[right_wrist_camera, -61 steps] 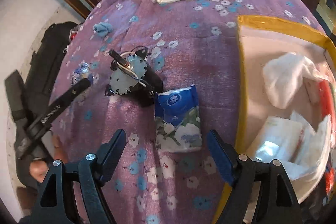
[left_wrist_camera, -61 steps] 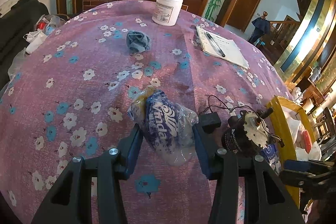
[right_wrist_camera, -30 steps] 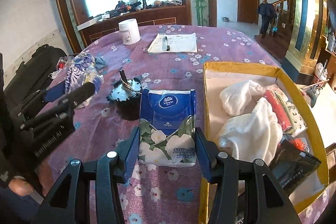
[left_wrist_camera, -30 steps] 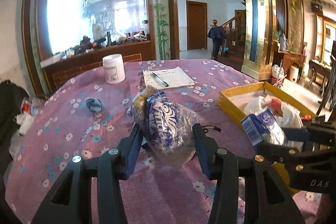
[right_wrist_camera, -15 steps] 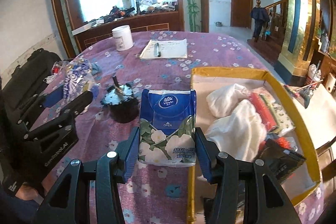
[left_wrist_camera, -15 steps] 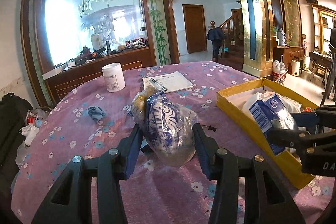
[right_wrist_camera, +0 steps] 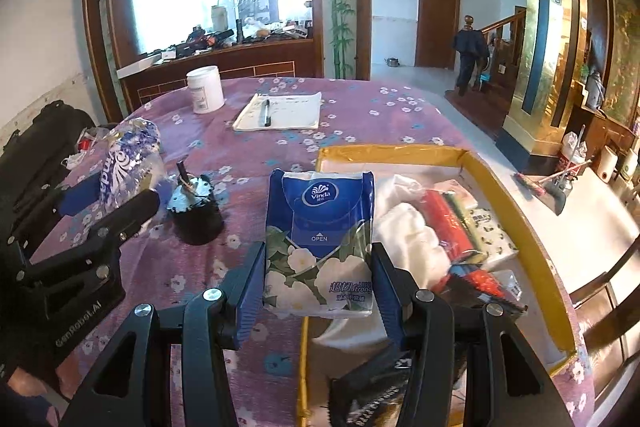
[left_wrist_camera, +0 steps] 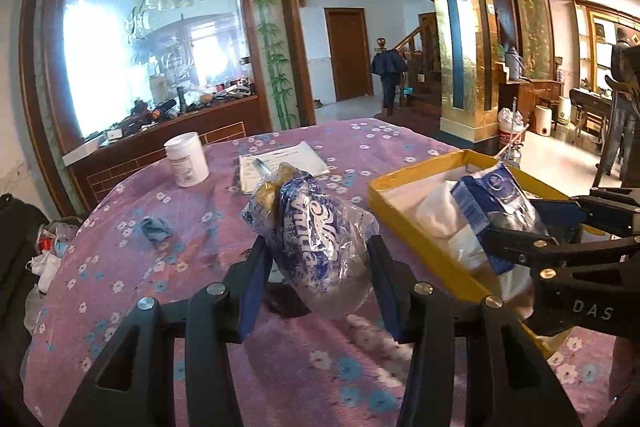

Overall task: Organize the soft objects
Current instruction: 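Carry the tissue roll with the left tool while the right tool carries the tissue pack to the tray, then lower the tissue roll into the tray with the left tool while the right tool lowers the tissue pack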

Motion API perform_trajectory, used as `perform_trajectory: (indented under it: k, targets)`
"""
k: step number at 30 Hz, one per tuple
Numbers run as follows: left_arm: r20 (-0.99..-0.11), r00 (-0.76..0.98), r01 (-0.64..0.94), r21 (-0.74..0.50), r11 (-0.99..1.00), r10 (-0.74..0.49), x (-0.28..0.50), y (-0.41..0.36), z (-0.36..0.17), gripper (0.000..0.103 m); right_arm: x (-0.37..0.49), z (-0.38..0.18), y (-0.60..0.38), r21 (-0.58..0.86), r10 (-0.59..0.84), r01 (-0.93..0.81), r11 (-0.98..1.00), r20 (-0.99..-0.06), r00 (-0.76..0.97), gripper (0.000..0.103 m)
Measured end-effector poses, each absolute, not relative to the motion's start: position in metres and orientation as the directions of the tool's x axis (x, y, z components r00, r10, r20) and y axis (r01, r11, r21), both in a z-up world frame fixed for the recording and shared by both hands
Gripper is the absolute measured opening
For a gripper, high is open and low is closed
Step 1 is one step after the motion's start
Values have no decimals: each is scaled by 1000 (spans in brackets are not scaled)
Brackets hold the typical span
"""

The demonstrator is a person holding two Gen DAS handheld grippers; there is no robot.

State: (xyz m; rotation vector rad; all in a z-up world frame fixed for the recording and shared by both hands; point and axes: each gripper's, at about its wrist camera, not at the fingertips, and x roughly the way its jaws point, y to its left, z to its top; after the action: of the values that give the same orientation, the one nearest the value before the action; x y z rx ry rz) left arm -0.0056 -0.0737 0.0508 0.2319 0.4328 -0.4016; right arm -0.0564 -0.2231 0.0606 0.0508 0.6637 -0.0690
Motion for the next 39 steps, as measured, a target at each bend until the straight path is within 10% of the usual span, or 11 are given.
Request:
perform_trajectory:
  k: [39]
  targets:
    - [-638,615,591,-16,807,-463,25,-239,5,47,-56,24,-380,168,-130,327,930,-683,719,54]
